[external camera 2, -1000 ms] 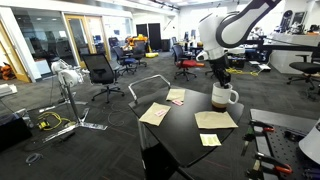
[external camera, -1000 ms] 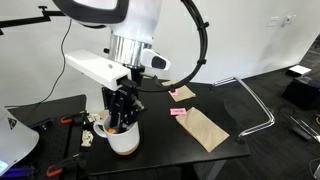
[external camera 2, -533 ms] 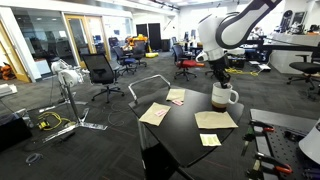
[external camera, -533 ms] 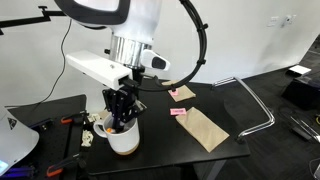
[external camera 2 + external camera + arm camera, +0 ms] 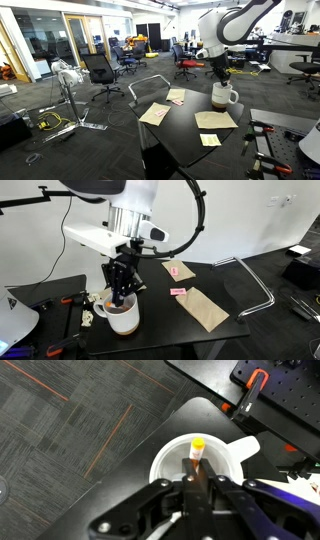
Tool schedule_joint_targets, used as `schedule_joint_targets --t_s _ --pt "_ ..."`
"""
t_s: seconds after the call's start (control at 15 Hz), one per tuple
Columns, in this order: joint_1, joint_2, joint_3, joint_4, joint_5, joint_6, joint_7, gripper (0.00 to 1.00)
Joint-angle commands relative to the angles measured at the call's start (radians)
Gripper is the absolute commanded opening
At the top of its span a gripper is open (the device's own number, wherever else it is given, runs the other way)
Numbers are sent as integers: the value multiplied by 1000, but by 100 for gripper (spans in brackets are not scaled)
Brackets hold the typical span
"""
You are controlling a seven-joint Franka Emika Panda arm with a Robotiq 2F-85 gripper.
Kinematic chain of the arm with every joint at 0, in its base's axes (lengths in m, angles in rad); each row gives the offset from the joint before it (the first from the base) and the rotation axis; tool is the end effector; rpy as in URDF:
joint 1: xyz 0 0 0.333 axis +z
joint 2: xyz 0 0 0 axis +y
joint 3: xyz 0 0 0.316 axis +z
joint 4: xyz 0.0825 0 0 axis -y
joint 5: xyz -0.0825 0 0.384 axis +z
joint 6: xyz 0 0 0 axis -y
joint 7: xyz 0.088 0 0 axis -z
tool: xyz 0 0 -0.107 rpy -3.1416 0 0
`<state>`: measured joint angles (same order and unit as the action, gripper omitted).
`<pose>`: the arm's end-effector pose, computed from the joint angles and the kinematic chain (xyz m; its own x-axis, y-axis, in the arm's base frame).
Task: Remove the marker from the mug cup
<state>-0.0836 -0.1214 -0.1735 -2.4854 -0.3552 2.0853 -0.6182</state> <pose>0.4109 -0.1250 0.3149 0.7759 0.5110 -0.3699 0.5539 -0.8325 0.0117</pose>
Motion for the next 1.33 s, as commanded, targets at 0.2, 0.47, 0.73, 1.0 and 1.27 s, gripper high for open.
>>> schedule_joint_targets --t_s 0.2,0.47,0.73,1.0,1.27 --pt "-2 -175 45 -17 -56 -112 64 3" --pt "8 -287 48 -15 -49 -168 40 3" --pt "26 -385 45 -5 -30 -208 29 3" --pt "72 -431 43 -7 27 -193 33 3" --pt "129 -429 49 -18 130 -135 58 3"
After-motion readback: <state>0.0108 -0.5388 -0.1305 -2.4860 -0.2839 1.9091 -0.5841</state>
